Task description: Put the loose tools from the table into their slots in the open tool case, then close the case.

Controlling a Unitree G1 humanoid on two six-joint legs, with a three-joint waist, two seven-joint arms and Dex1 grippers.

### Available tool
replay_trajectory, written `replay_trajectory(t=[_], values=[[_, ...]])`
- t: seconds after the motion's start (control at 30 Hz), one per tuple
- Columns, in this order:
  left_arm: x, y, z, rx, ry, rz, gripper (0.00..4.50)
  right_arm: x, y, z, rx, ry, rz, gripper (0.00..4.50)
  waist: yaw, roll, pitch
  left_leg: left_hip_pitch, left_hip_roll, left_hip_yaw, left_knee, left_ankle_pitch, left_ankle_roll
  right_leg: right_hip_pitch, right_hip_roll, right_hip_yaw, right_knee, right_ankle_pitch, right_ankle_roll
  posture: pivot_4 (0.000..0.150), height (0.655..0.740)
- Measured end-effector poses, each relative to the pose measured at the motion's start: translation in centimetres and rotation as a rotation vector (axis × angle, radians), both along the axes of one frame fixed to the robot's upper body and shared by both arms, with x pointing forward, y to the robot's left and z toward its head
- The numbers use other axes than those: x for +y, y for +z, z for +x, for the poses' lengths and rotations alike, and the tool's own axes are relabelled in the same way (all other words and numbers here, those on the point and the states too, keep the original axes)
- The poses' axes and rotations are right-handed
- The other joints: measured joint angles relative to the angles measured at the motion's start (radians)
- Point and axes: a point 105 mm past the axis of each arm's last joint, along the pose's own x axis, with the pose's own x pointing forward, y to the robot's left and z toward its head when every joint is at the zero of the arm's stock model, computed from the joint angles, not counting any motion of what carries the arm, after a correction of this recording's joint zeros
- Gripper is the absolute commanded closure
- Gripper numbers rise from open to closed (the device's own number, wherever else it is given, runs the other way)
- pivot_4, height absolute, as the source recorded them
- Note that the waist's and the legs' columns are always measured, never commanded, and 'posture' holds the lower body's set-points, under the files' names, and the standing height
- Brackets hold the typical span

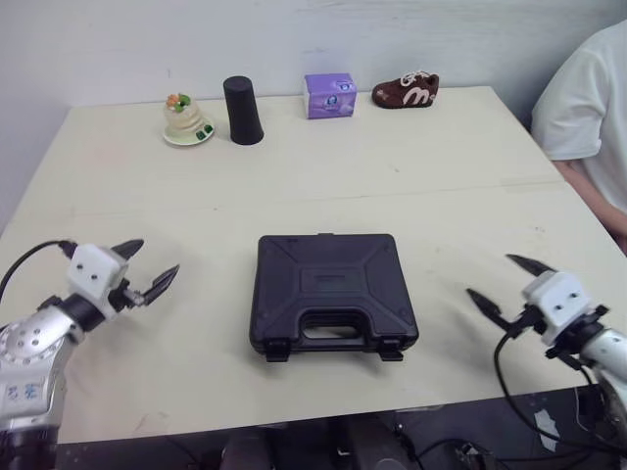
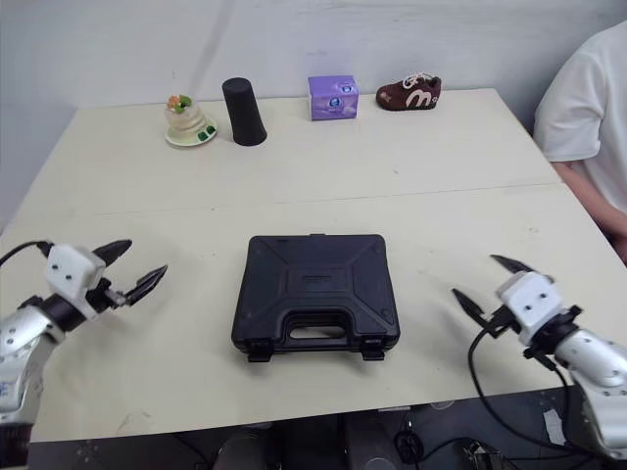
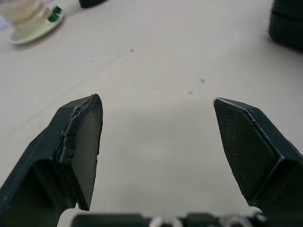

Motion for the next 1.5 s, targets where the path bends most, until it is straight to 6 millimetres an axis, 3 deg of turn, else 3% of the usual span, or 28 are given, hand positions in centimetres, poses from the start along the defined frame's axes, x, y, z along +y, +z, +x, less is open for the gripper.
replay_trajectory(t=[0.1, 0.13, 0.17, 0.43, 0.53, 0.63, 0.73, 0.77, 0.93, 1.07, 1.2, 1.33, 1.5], values=[[-2.2, 0.9, 1.9, -0.017, -0.082, -0.023, 0.6, 0.2, 0.0, -0.9, 0.019, -0.004, 0.0, 0.05, 0.007, -0.002, -0.001, -0.001, -0.001, 0.0, 0.0, -0.001, -0.002, 0.0, 0.001, -0.001, 0.0, 0.001, 0.0, 0.15, 0.74], [-3.5, 0.9, 2.6, -0.008, -0.131, -0.03, 0.6, 0.2, -0.4, -1.5, 0.033, -0.017, 0.013, 0.05, 0.009, 0.003, 0.001, -0.007, -0.007, -0.018, -0.003, 0.0, 0.0, 0.012, -0.006, -0.019, -0.005, 0.001, 0.0, 0.15, 0.74], [-4.9, 1.2, 3.4, -0.004, -0.186, -0.026, 0.6, 0.2, -1.0, -2.0, 0.065, -0.028, 0.026, 0.05, 0.0, 0.005, 0.0, -0.002, -0.012, -0.035, -0.002, 0.002, 0.0, 0.018, -0.014, -0.037, -0.006, -0.003, 0.0, 0.15, 0.74], [-10.9, 2.4, 7.3, 0.067, -0.44, 0.031, 0.6, 2.7, -2.1, -6.8, 0.232, 0.075, 0.063, 0.05, 0.042, 0.005, 0.001, -0.004, -0.016, -0.028, 0.0, 0.002, 0.001, 0.014, -0.013, -0.034, -0.001, -0.008, 0.001, 0.15, 0.74], [-12.7, 2.4, 8.8, 0.082, -0.492, 0.041, 0.6, 3.6, -3.1, -8.8, 0.339, 0.11, 0.097, 0.94, 0.045, 0.004, 0.001, -0.004, -0.017, -0.029, 0.001, 0.001, 0.002, 0.014, -0.014, -0.033, -0.001, -0.007, 0.002, 0.15, 0.74], [-14.0, 2.6, 10.7, 0.112, -0.484, 0.038, 0.6, 5.6, -4.1, -10.4, 0.424, 0.19, 0.104, 2.54, 0.043, 0.002, 0.001, -0.004, -0.017, -0.029, 0.001, 0.001, 0.002, 0.014, -0.014, -0.033, -0.001, -0.007, 0.003, 0.15, 0.74], [-15.1, 2.3, 11.6, 0.134, -0.491, 0.059, 1.42, 7.2, -5.3, -11.0, 0.473, 0.255, 0.088, 4.1, 0.038, 0.001, 0.001, -0.003, -0.017, -0.03, 0.0, 0.0, 0.003, 0.014, -0.014, -0.033, -0.001, -0.007, 0.004, 0.15, 0.74], [-15.5, 1.9, 11.9, 0.153, -0.491, 0.071, 1.92, 7.8, -5.6, -11.0, 0.48, 0.279, 0.092, 4.5, 0.037, 0.001, 0.001, -0.003, -0.017, -0.03, 0.001, 0.0, 0.003, 0.014, -0.014, -0.033, -0.001, -0.007, 0.004, 0.15, 0.74], [-16.6, -0.9, 11.7, 0.244, -0.529, 0.122, 4.39, 10.5, -6.0, -10.1, 0.472, 0.365, 0.098, 4.5, 0.041, 0.0, 0.002, -0.004, -0.017, -0.03, 0.001, 0.0, 0.003, 0.012, -0.014, -0.034, -0.001, -0.007, 0.003, 0.15, 0.74], [-16.8, -2.3, 11.2, 0.298, -0.567, 0.14, 4.45, 12.1, -6.5, -9.5, 0.474, 0.416, 0.099, 4.5, 0.045, 0.0, 0.002, -0.005, -0.017, -0.029, 0.001, 0.001, 0.002, 0.012, -0.014, -0.034, -0.001, -0.008, 0.002, 0.15, 0.74], [-17.2, -2.5, 10.5, 0.317, -0.635, 0.158, 4.45, 13.7, -6.5, -8.1, 0.438, 0.465, 0.092, 4.5, 0.044, -0.001, 0.002, -0.005, -0.017, -0.029, 0.002, 0.0, 0.003, 0.012, -0.014, -0.036, -0.001, -0.008, 0.002, 0.15, 0.74], [-15.6, -2.8, 8.9, 0.369, -0.735, 0.158, 4.45, 13.3, -7.2, -6.0, 0.42, 0.446, 0.072, 4.5, 0.037, -0.001, 0.002, -0.004, -0.017, -0.028, 0.002, 0.001, 0.002, 0.011, -0.014, -0.037, 0.001, -0.008, 0.002, 0.15, 0.74], [-14.0, -3.9, 7.2, 0.389, -0.767, 0.135, 4.45, 11.9, -6.3, -2.5, 0.308, 0.411, -0.008, 4.5, 0.039, -0.001, 0.002, -0.004, -0.017, -0.028, 0.006, 0.001, 0.003, 0.012, -0.015, -0.036, 0.004, -0.007, 0.003, 0.15, 0.74]])
